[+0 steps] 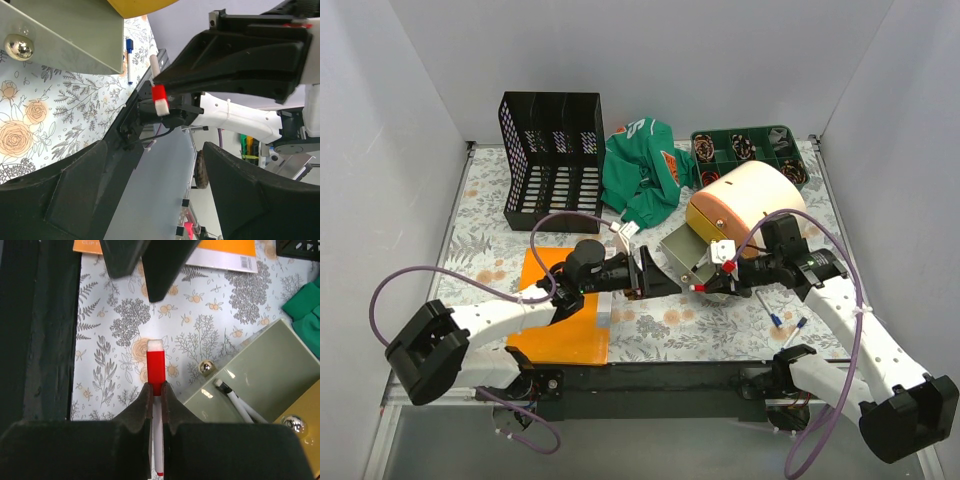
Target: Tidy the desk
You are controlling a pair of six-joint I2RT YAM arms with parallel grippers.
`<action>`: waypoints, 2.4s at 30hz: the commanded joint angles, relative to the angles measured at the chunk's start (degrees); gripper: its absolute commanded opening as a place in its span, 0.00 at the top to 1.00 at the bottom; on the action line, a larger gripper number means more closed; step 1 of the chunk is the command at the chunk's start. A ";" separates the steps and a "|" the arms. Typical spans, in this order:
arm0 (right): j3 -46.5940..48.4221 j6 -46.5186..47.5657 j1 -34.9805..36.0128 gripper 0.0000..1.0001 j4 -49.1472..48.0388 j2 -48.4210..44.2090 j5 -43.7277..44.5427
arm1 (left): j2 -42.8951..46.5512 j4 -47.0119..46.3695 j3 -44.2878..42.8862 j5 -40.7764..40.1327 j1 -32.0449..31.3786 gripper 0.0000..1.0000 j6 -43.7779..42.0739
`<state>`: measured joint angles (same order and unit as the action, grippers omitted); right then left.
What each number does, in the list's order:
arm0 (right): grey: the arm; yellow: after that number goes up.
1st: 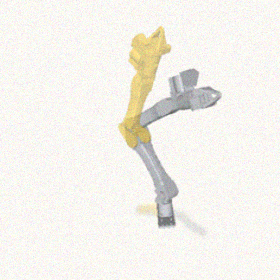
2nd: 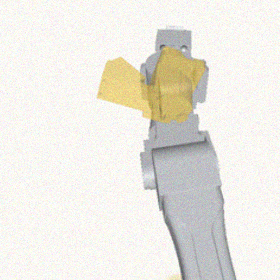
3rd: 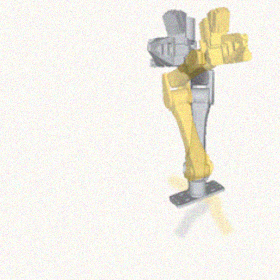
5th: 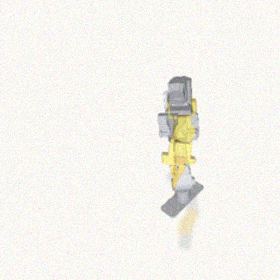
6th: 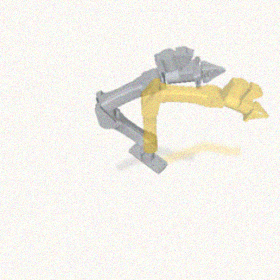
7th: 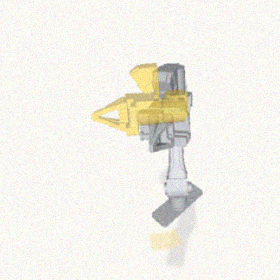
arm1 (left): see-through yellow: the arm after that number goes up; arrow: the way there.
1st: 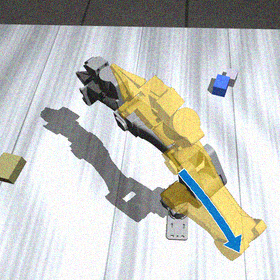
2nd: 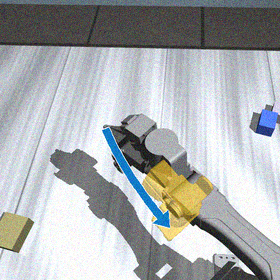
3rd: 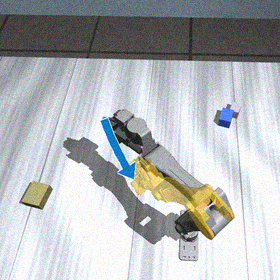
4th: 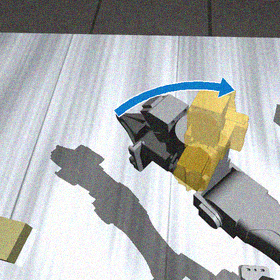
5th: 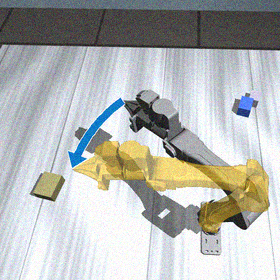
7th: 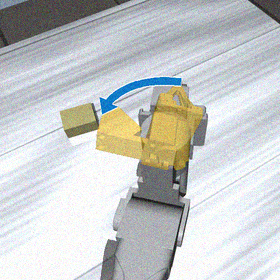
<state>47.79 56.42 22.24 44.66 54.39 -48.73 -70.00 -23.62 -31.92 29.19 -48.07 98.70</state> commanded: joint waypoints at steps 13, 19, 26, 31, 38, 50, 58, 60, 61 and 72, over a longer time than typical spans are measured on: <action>1.69 -6.15 5.18 0.99 -5.38 0.45 -3.39 | -9.54 -0.02 -8.77 4.38 -2.20 0.38 -1.66; 0.90 -5.80 5.36 0.99 -5.64 0.54 -3.30 | -11.04 -0.90 -9.83 5.96 -2.73 0.53 -1.40; 0.11 -5.71 5.36 0.99 -6.25 0.28 -3.04 | -12.27 -2.75 -10.79 8.25 -2.81 0.79 -0.61; -0.42 -5.80 5.36 0.99 -6.26 -0.34 -2.95 | -12.27 -2.75 -11.32 7.81 -2.82 0.85 -1.22; -0.59 -6.76 5.27 0.47 -6.43 -1.74 0.37 | -11.74 0.05 -12.64 7.11 -2.73 0.95 -4.38; 3.01 -8.70 -12.30 0.32 -5.91 -13.34 3.65 | -13.41 17.45 -17.99 4.65 4.04 0.97 -18.43; 2.92 -9.84 -18.46 0.28 -4.50 -17.56 3.11 | -27.88 34.22 -36.35 9.83 6.68 0.93 -27.15; 3.27 -9.93 -18.46 0.27 -4.06 -18.00 3.90 | -30.62 37.31 -39.78 9.75 6.68 0.92 -28.73; 3.54 -10.19 -18.55 0.27 -3.89 -18.09 4.17 | -31.59 39.07 -41.88 9.57 6.68 0.90 -28.82; 9.34 -12.83 -18.55 0.25 1.12 -17.39 10.57 | -31.62 41.37 -49.20 2.19 6.68 0.39 -29.79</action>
<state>54.43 45.60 3.88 42.78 37.15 -42.39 -106.17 16.10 -78.35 33.95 -41.56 70.67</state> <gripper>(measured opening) 0.746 0.602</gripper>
